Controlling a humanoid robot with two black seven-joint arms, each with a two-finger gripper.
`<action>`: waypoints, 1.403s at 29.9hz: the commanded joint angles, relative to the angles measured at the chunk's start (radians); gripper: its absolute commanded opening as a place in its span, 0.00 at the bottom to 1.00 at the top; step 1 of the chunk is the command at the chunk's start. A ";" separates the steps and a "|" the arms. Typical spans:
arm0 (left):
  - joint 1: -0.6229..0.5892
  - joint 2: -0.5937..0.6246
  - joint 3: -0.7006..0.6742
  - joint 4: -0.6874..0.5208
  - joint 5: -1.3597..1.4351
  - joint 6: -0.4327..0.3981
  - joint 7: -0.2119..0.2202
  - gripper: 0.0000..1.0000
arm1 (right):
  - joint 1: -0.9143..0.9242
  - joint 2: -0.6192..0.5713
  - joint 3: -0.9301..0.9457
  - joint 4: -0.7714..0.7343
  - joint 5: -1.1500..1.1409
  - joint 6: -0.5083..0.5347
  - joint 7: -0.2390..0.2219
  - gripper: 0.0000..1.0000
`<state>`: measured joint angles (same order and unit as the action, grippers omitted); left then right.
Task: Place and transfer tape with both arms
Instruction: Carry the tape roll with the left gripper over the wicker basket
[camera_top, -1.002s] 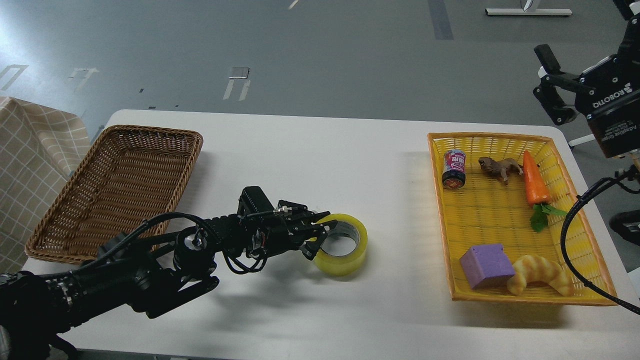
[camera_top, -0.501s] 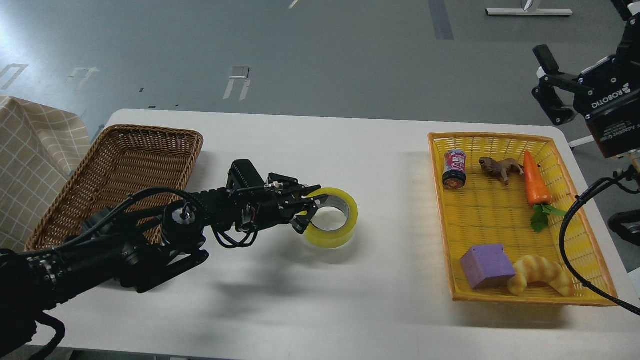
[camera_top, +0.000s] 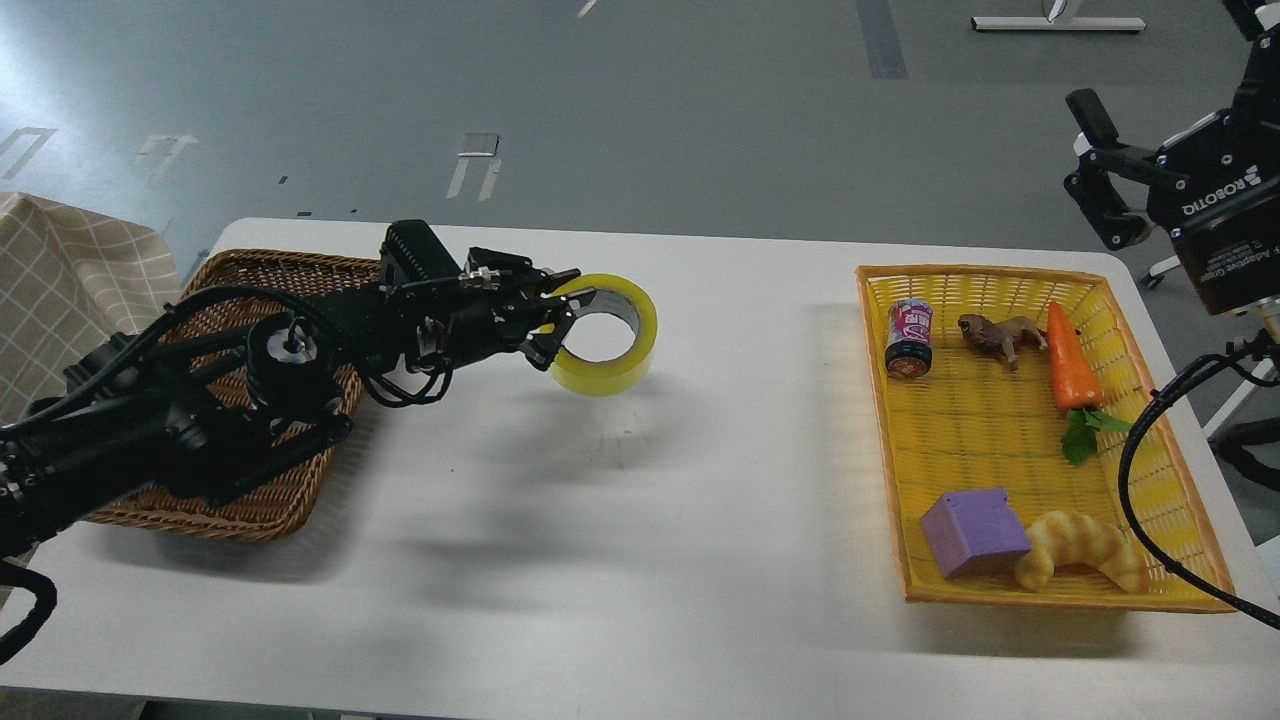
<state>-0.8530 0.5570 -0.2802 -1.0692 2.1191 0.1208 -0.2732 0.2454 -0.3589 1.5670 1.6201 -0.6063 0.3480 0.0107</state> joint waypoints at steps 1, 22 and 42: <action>-0.014 0.079 -0.001 -0.001 -0.031 0.022 -0.056 0.17 | 0.000 0.000 -0.007 -0.002 -0.001 0.000 0.000 1.00; 0.098 0.512 0.010 0.054 -0.241 0.238 -0.215 0.19 | 0.049 0.014 -0.048 -0.031 0.000 0.003 -0.044 1.00; 0.278 0.382 0.015 0.365 -0.347 0.368 -0.215 0.22 | 0.043 0.012 -0.050 -0.020 0.000 0.002 -0.055 1.00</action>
<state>-0.5773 0.9647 -0.2654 -0.7203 1.7736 0.4888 -0.4887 0.2909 -0.3448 1.5155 1.5955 -0.6058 0.3498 -0.0413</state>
